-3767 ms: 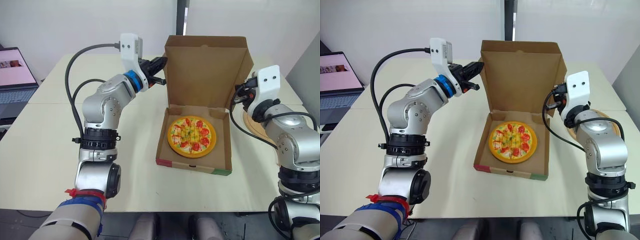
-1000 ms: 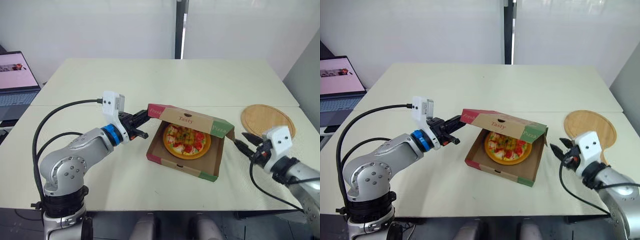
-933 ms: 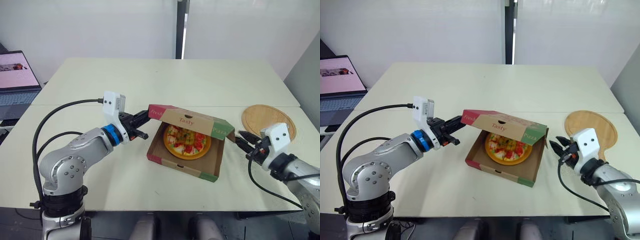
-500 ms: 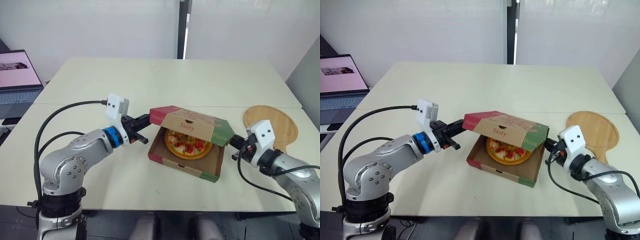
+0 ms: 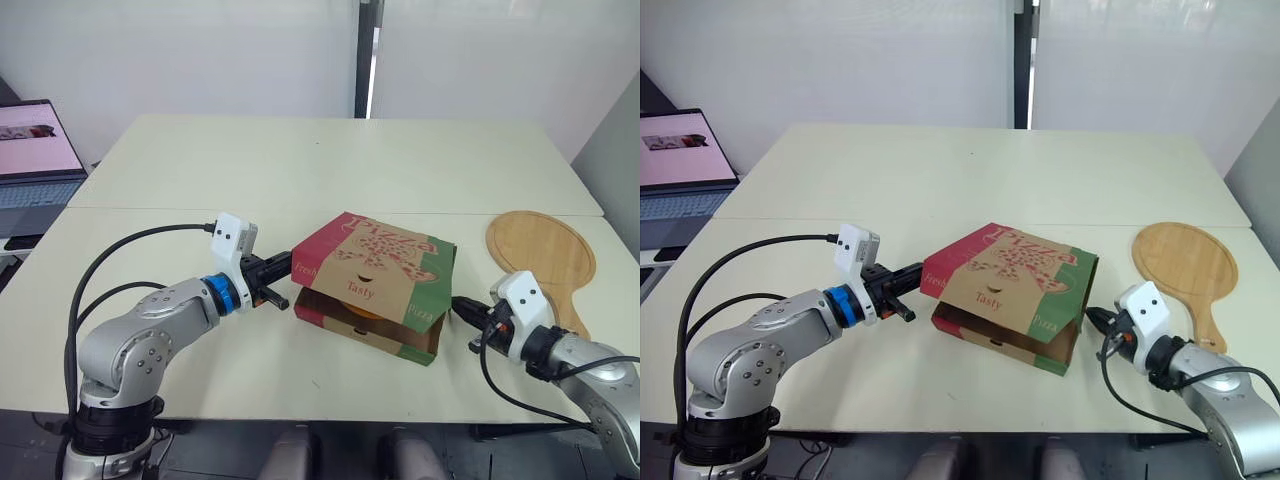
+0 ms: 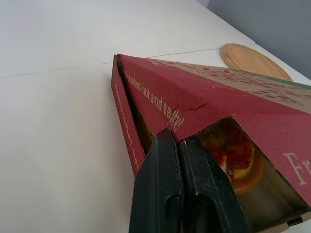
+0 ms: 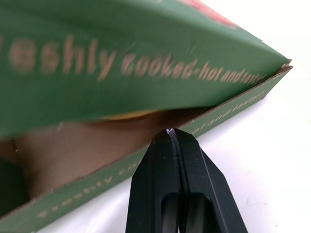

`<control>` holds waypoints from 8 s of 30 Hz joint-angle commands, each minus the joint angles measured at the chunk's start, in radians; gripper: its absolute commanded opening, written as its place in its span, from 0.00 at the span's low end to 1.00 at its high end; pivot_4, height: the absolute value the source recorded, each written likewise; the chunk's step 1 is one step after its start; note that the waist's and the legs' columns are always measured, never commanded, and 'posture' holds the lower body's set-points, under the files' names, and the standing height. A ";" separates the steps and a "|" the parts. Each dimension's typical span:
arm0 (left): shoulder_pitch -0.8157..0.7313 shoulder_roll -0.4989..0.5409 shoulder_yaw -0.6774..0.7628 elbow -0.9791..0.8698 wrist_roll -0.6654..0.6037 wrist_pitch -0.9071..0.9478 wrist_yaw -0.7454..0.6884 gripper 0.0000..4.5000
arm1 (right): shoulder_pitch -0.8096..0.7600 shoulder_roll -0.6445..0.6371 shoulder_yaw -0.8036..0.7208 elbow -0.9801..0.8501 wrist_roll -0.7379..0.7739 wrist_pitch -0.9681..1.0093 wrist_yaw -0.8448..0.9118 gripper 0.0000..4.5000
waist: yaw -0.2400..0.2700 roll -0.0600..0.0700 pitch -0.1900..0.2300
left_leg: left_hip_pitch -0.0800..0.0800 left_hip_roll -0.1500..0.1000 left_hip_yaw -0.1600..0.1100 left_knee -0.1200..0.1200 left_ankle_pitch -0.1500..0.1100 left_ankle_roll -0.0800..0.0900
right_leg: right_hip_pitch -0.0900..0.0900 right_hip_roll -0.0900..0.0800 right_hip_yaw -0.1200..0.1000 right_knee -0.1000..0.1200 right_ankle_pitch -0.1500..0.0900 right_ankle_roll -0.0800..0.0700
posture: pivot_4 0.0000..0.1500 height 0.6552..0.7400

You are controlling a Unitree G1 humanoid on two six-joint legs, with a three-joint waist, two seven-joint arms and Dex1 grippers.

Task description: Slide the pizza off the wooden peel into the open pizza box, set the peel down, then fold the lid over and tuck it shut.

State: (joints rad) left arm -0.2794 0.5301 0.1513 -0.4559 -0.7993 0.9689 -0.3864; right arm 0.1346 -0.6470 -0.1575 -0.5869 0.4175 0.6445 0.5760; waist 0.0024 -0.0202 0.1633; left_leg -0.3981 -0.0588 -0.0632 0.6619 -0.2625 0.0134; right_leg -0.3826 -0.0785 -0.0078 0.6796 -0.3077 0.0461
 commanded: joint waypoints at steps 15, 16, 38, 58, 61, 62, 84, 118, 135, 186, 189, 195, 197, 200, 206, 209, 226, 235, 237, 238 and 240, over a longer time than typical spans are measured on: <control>0.031 0.011 -0.020 -0.032 0.038 -0.024 -0.050 0.00 | -0.066 -0.081 -0.258 -0.044 0.239 0.112 0.056 0.01 | 0.006 0.000 0.000 | 0.000 0.000 -0.001 0.000 0.000 0.000 | 0.001 0.000 -0.001 -0.001 0.000 0.000 | 1.00 0.86; 0.032 0.013 -0.023 -0.033 0.038 -0.024 -0.053 0.00 | -0.096 -0.083 -0.248 -0.055 0.259 0.130 0.045 0.01 | 0.006 0.000 0.000 | 0.000 0.000 -0.001 0.000 0.000 0.000 | 0.001 0.000 -0.001 -0.001 0.000 0.000 | 1.00 0.86; 0.127 0.156 0.036 -0.059 0.006 -0.088 -0.274 0.42 | -0.307 -0.065 0.063 -0.112 0.259 0.178 0.004 0.00 | 0.000 0.000 0.001 | -0.001 0.000 -0.002 -0.001 0.000 0.000 | -0.001 -0.001 -0.002 -0.002 0.000 -0.001 | 1.00 0.86; -0.274 0.275 -0.199 0.465 0.246 -0.303 -0.689 0.01 | -0.326 -0.084 0.097 -0.080 0.221 0.142 0.051 0.00 | -0.002 0.000 0.001 | -0.002 -0.001 -0.002 -0.001 0.000 0.001 | -0.002 -0.002 -0.003 -0.001 -0.001 -0.001 | 1.00 0.86; -0.285 0.259 -0.236 0.488 0.287 -0.332 -0.716 0.01 | -0.329 -0.085 0.099 -0.078 0.221 0.139 0.051 0.00 | -0.007 0.000 0.001 | -0.003 -0.001 -0.002 -0.001 0.000 0.001 | -0.002 -0.001 -0.002 -0.001 -0.001 -0.001 | 1.00 0.86; -0.285 0.255 -0.245 0.494 0.301 -0.344 -0.721 0.01 | -0.329 -0.085 0.100 -0.077 0.221 0.138 0.051 0.00 | -0.008 0.001 0.001 | -0.003 -0.001 -0.002 -0.001 0.000 0.001 | -0.003 -0.001 -0.002 -0.001 -0.001 -0.001 | 1.00 0.86; -0.229 0.205 -0.231 0.438 0.364 -0.321 -0.688 0.01 | -0.281 -0.072 0.200 -0.008 0.051 -0.013 0.086 0.00 | -0.005 0.000 0.001 | -0.003 -0.001 -0.002 0.000 0.000 0.001 | -0.002 -0.001 -0.002 0.000 -0.001 -0.001 | 1.00 0.86; -0.392 0.154 -0.328 0.591 0.471 -0.530 -0.904 0.01 | -0.324 -0.059 -0.096 -0.042 0.250 0.168 0.022 0.00 | -0.004 0.000 0.001 | -0.003 -0.001 -0.002 0.001 0.000 0.000 | -0.002 -0.001 -0.003 0.001 -0.001 -0.001 | 1.00 0.86; -0.411 0.119 -0.311 0.638 0.476 -0.541 -0.904 0.01 | -0.018 -0.269 -0.041 -0.184 0.201 0.144 0.204 0.00 | -0.006 0.000 0.001 | -0.001 0.001 -0.003 0.001 0.000 0.001 | 0.002 0.001 -0.003 0.000 -0.001 -0.001 | 1.00 0.86; -0.425 0.101 -0.318 0.646 0.513 -0.545 -0.889 0.00 | -0.077 -0.249 0.121 -0.345 0.025 0.017 0.070 1.00 | -0.004 0.000 0.001 | -0.001 0.000 -0.004 0.002 0.000 0.001 | 0.002 0.001 -0.003 0.000 -0.001 -0.001 | 1.00 0.86; -0.425 0.102 -0.317 0.645 0.512 -0.544 -0.889 0.00 | -0.092 -0.241 0.170 -0.319 -0.040 -0.005 0.050 1.00 | -0.005 0.000 0.001 | -0.001 0.000 -0.005 0.002 0.000 0.001 | 0.002 0.001 -0.003 0.000 -0.001 -0.001 | 1.00 0.86; -0.425 0.100 -0.313 0.636 0.506 -0.536 -0.886 0.00 | -0.128 -0.227 0.217 -0.265 -0.158 -0.048 0.017 1.00 | -0.005 0.000 0.001 | -0.001 0.000 -0.004 0.002 0.000 0.001 | 0.002 0.001 -0.003 0.000 -0.001 -0.001 | 1.00 0.86; -0.426 0.100 -0.312 0.635 0.504 -0.534 -0.886 0.00 | -0.136 -0.226 0.228 -0.251 -0.190 -0.064 0.015 1.00 | -0.005 0.000 0.001 | -0.001 0.000 -0.005 0.002 0.000 0.001 | 0.002 0.002 -0.003 0.000 -0.001 -0.001 | 1.00 0.86; -0.425 0.101 -0.312 0.633 0.502 -0.533 -0.888 0.00 | -0.151 -0.201 0.230 -0.244 -0.202 -0.061 0.005 1.00 | -0.005 0.000 0.001 | -0.001 0.000 -0.005 0.002 0.000 0.001 | 0.002 0.002 -0.003 0.000 -0.001 -0.001 | 1.00 0.86; -0.425 0.101 -0.314 0.638 0.505 -0.539 -0.892 0.00 | -0.152 -0.187 0.247 -0.232 -0.255 -0.065 0.010 1.00 | -0.005 0.000 0.001 | -0.001 0.000 -0.005 0.002 0.000 0.001 | 0.002 0.002 -0.003 0.000 -0.001 -0.001 | 1.00 0.86; -0.422 0.099 -0.317 0.637 0.507 -0.541 -0.891 0.00 | -0.140 -0.184 0.279 -0.220 -0.300 -0.076 0.007 1.00 | -0.005 0.000 0.001 | -0.001 0.000 -0.005 0.002 0.000 0.001 | 0.002 0.002 -0.003 0.000 -0.001 -0.001 | 1.00 0.86; -0.401 0.092 -0.338 0.624 0.537 -0.555 -0.874 0.00 | -0.157 -0.119 0.069 -0.347 0.064 0.101 0.128 1.00 | -0.005 0.000 0.001 | -0.001 0.000 -0.005 0.002 0.000 0.001 | 0.003 0.002 -0.003 0.000 -0.001 -0.001 | 1.00 0.86; -0.408 0.081 -0.334 0.631 0.542 -0.560 -0.871 0.00 | -0.363 -0.058 0.261 -0.223 0.017 0.226 -0.008 0.38 | -0.005 0.001 0.001 | -0.001 0.000 -0.005 0.002 0.000 0.001 | 0.002 0.002 -0.003 0.001 -0.001 -0.001 | 1.00 0.86; -0.406 0.084 -0.327 0.625 0.537 -0.556 -0.869 0.00 | -0.368 -0.059 0.290 -0.207 -0.003 0.222 -0.013 0.24 | -0.005 0.001 0.001 | -0.001 -0.001 -0.005 0.002 0.000 0.001 | 0.002 0.002 -0.003 0.001 -0.001 -0.001 | 1.00 0.86; -0.405 0.085 -0.320 0.620 0.532 -0.550 -0.866 0.00 | -0.369 -0.060 0.302 -0.199 -0.012 0.217 -0.014 0.15 | -0.005 0.001 0.001 | -0.001 -0.001 -0.005 0.002 0.000 0.001 | 0.002 0.002 -0.003 0.001 -0.001 -0.001 | 1.00 0.86; -0.404 0.087 -0.306 0.608 0.519 -0.539 -0.862 0.00 | -0.372 -0.062 0.316 -0.187 -0.026 0.208 -0.013 0.01 | -0.005 0.001 0.001 | -0.001 -0.001 -0.005 0.002 0.000 0.001 | 0.002 0.002 -0.003 0.001 -0.001 -0.001 | 1.00 0.86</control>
State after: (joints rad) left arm -0.6845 0.6082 -0.1681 0.1820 -0.2720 0.4165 -1.2530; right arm -0.2198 -0.7035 0.1583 -0.7651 0.4069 0.8705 0.5658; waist -0.0028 -0.0197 0.1644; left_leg -0.3991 -0.0594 -0.0684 0.6642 -0.2625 0.0140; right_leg -0.3808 -0.0769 -0.0110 0.6803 -0.3084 0.0451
